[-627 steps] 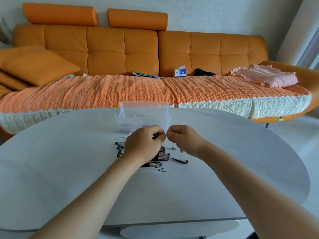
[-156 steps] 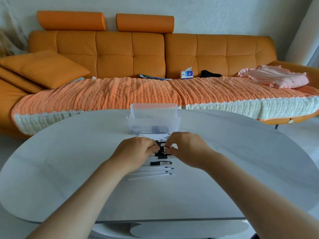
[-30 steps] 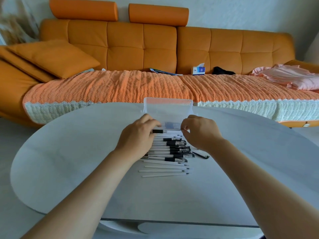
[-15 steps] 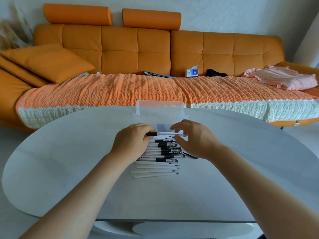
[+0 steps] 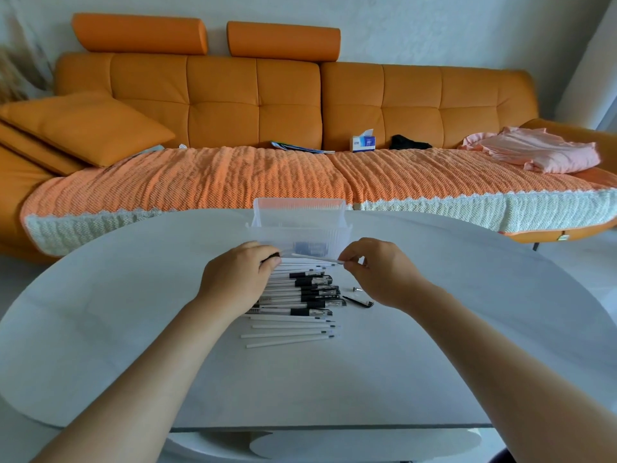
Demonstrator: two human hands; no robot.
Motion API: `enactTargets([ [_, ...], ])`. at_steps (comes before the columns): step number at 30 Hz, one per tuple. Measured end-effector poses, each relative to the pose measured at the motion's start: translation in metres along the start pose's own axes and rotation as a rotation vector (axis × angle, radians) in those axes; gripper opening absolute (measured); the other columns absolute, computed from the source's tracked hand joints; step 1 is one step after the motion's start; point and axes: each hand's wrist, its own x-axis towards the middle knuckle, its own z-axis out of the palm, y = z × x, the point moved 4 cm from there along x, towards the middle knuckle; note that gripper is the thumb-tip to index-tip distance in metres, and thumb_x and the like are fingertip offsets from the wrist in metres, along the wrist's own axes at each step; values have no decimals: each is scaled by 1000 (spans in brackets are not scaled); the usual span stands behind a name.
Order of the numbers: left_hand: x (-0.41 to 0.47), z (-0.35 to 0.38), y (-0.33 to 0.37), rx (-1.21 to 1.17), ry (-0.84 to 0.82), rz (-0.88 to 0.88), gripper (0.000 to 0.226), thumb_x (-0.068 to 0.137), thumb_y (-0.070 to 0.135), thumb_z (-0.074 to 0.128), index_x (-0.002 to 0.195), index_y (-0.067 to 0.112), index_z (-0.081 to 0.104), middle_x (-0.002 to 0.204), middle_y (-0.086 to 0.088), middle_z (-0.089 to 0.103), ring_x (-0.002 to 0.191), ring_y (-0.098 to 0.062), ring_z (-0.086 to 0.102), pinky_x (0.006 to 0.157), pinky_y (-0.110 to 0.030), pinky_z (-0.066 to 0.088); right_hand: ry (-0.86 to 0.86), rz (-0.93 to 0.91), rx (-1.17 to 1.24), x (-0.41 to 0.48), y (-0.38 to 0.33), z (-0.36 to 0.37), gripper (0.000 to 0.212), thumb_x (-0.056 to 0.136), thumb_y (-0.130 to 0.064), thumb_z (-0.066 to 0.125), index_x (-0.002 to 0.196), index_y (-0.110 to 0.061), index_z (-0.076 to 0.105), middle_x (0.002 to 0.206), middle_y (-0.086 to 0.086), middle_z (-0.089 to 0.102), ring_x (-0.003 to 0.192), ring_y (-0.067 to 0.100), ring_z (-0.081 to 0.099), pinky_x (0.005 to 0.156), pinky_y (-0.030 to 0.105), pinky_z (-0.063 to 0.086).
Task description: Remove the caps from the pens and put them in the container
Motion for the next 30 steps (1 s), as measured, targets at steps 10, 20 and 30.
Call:
enactTargets([
  [10,-3,2,8,-137,-107,8,26,100,31,49,123,37,59,119,16,62,102,-12,56,73,-26,36,-24,-11,-1,4,-4,6,15,97,-26,57,102,-33,69,94,-19,61,74,-1,55,60,22,42],
  [20,-3,8,-1,-142,-185,-1,25,105,28,34,106,34,58,96,18,60,62,-1,48,58,-25,34,-30,0,-10,4,-6,9,14,97,-24,57,100,-33,69,97,-17,63,72,-2,54,59,20,40],
  [30,-3,5,-4,-173,-200,40,21,100,28,49,114,37,62,113,24,58,101,-4,55,87,-30,47,14,-88,-54,1,-16,3,13,92,-24,66,97,-35,70,95,-16,61,75,2,56,69,26,52],
])
